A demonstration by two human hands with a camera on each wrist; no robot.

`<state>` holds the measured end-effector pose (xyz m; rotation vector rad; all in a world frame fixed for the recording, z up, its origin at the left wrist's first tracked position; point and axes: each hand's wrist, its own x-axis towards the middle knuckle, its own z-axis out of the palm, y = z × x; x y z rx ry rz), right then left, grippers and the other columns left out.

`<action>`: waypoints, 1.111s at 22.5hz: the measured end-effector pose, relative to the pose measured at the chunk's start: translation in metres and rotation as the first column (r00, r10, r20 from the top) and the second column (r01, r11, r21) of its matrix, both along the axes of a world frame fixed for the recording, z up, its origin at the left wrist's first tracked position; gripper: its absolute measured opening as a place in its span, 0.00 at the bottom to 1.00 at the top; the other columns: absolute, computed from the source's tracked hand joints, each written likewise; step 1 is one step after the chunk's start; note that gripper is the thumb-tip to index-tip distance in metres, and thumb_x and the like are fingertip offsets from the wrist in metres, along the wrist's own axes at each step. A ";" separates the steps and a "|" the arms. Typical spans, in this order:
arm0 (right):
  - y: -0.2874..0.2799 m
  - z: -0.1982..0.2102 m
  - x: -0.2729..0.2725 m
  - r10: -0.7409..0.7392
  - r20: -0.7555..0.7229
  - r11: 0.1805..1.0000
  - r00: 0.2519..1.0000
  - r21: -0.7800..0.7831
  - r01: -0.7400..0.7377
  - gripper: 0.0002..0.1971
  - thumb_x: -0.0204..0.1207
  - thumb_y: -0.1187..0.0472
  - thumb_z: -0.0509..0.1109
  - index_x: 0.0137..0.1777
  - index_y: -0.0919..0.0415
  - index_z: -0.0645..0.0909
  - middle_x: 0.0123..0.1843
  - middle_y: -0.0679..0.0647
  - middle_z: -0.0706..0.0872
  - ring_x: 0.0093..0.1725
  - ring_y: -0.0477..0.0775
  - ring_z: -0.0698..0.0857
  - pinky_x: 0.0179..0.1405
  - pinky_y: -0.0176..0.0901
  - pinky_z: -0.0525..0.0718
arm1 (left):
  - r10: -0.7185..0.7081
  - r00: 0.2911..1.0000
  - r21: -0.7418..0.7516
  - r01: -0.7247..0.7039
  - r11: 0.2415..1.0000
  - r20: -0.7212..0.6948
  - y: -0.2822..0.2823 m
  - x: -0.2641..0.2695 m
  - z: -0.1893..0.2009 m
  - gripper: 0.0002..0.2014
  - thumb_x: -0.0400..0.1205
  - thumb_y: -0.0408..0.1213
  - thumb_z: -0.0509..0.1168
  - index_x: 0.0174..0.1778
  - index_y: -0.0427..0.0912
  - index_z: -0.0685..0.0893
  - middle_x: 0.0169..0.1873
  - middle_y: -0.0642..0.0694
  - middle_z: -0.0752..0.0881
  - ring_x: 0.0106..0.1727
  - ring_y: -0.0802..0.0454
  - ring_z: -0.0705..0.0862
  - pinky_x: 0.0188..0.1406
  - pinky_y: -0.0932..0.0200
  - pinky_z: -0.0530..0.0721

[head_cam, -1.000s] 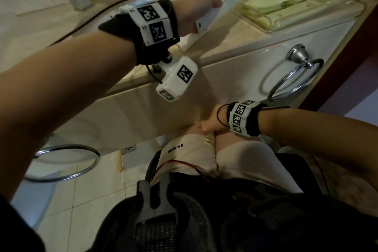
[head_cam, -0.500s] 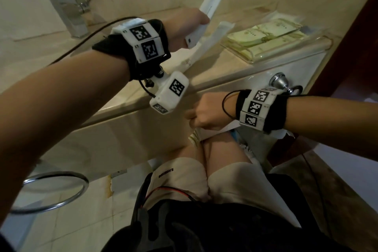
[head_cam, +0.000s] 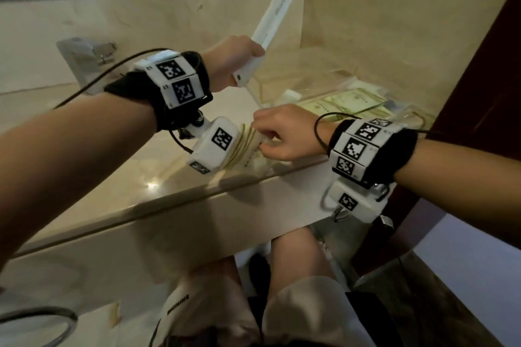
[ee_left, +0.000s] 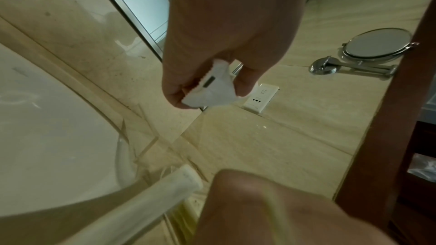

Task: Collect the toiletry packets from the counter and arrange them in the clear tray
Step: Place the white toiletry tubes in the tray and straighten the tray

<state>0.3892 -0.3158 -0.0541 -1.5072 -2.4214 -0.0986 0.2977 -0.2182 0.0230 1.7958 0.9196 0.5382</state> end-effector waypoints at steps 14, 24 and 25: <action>0.035 0.049 0.066 -0.636 -0.594 0.767 0.493 -0.553 0.324 0.06 0.76 0.65 0.66 0.38 0.58 0.79 0.31 0.51 0.74 0.25 0.47 0.74 0.17 0.33 0.74 | -0.018 0.999 -0.107 0.022 0.994 0.036 0.047 0.023 0.015 0.09 0.86 0.37 0.55 0.59 0.39 0.70 0.38 0.47 0.70 0.35 0.53 0.71 0.37 0.61 0.73; 0.046 0.045 0.117 -0.690 -0.723 0.692 0.035 -0.644 0.327 0.08 0.79 0.67 0.61 0.38 0.63 0.75 0.28 0.54 0.78 0.14 0.43 0.78 0.14 0.31 0.79 | -0.064 0.991 -0.144 0.080 0.986 0.117 0.050 0.074 -0.003 0.21 0.87 0.37 0.54 0.77 0.41 0.61 0.45 0.43 0.81 0.40 0.49 0.83 0.45 0.56 0.85; 0.046 0.044 0.118 -0.680 -0.733 0.697 0.016 -0.638 0.327 0.08 0.79 0.67 0.61 0.38 0.63 0.75 0.28 0.54 0.78 0.14 0.43 0.78 0.14 0.31 0.79 | -0.054 0.992 -0.138 0.070 0.988 0.118 0.049 0.078 -0.005 0.22 0.87 0.38 0.54 0.78 0.41 0.61 0.46 0.44 0.81 0.40 0.50 0.82 0.44 0.57 0.85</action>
